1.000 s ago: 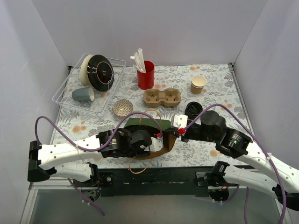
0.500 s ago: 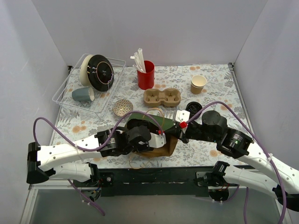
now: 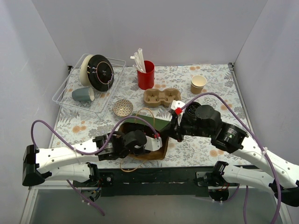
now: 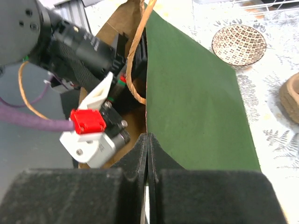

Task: Pack the takeout coffee

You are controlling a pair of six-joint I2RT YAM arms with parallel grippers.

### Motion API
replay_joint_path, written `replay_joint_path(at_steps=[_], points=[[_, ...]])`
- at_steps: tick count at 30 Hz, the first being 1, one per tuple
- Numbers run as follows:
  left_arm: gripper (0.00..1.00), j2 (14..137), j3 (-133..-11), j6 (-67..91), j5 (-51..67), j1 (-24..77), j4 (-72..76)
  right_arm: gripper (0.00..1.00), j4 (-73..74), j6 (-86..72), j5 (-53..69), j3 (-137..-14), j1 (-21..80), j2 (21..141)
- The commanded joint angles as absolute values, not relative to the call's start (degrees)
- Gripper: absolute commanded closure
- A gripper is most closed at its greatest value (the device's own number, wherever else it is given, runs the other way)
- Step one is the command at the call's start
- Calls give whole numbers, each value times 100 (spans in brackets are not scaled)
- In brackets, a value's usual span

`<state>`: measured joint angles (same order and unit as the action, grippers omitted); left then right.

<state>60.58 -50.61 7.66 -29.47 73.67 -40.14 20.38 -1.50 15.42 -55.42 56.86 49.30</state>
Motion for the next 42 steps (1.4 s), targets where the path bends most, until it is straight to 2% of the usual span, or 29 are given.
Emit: replay_joint_path(at_steps=[1,5,13,22,26,42], points=[[100,5915,-5378,932,-3225,7339,-3437,99,1978,-789,1706,-5985,5704,5045],[100,6169,-5493,835,-3849,7339,-3541,99,1863,-1046,1591,-6038,5695,4966],[100,5854,-5476,967,-2568,7339,-4026,99,1960,-984,1705,-5749,5695,4738],[100,5344,-5423,1537,-2391,7339,-4113,99,1951,-975,1564,-5370,5634,4544],[100,5537,-5379,1881,-2311,7339,-4553,99,1881,-888,1696,-5230,5599,4579],[100,5432,-5186,282,-2101,7286,-4395,99,2285,369,1951,-5423,5511,4649]])
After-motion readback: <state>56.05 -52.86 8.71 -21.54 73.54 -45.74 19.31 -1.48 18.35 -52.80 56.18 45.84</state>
